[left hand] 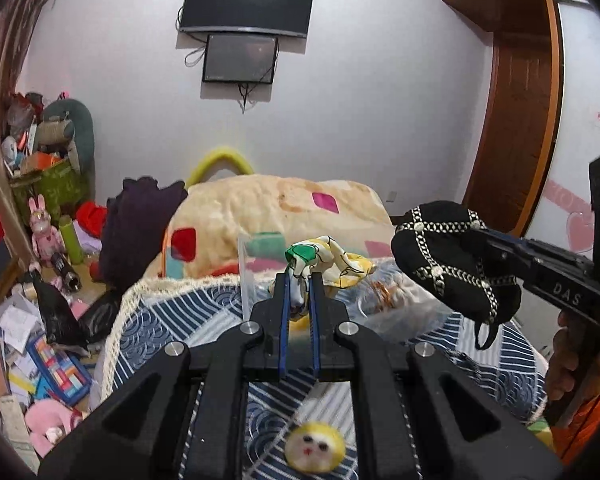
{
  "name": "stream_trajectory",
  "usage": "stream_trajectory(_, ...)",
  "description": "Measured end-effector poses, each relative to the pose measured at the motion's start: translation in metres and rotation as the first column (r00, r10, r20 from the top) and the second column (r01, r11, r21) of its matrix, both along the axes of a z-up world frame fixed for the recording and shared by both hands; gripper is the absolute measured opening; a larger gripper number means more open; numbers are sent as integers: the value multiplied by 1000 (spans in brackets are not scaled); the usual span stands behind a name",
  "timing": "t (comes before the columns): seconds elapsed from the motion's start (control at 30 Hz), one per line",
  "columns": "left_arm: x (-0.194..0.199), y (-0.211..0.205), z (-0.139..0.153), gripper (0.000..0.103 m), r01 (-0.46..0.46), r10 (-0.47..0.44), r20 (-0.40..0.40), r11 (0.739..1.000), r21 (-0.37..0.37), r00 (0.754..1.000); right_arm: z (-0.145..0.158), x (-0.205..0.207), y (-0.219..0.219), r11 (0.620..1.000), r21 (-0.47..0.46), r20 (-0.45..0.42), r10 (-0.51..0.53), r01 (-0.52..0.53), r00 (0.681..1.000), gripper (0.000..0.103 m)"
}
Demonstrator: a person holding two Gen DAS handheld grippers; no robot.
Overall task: Organize soft objects
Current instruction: 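Carry the floral cloth into the box with the left tool while the right tool drops the chain bag in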
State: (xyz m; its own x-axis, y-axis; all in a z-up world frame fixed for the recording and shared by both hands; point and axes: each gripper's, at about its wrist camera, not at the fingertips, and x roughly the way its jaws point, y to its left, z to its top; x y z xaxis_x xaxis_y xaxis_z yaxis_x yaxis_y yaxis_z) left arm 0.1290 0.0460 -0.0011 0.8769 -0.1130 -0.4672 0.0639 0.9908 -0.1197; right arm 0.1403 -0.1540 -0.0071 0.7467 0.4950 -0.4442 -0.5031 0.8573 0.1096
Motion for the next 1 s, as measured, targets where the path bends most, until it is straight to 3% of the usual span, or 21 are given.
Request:
stream_trajectory(0.13,15,0,-3,8,-12,12,-1,999,32,1000,3,16,6,1000,6,-12,-14,14,1000,15)
stream_trajectory(0.43,59,4,-23,8,-10,10,-78,1000,-2,997,0,40,23,999,-28,-22,-43,42,999,15)
stream_trajectory(0.67,86,-1,-43,8,8,-9,-157,1000,-9,988,-12,54,34,992,-105,-37,-69,65,997,15)
stream_trajectory(1.0,97,-7,-61,8,7,-4,-209,1000,12,978,-36,74,54,969,-239,-90,-93,69,992,15)
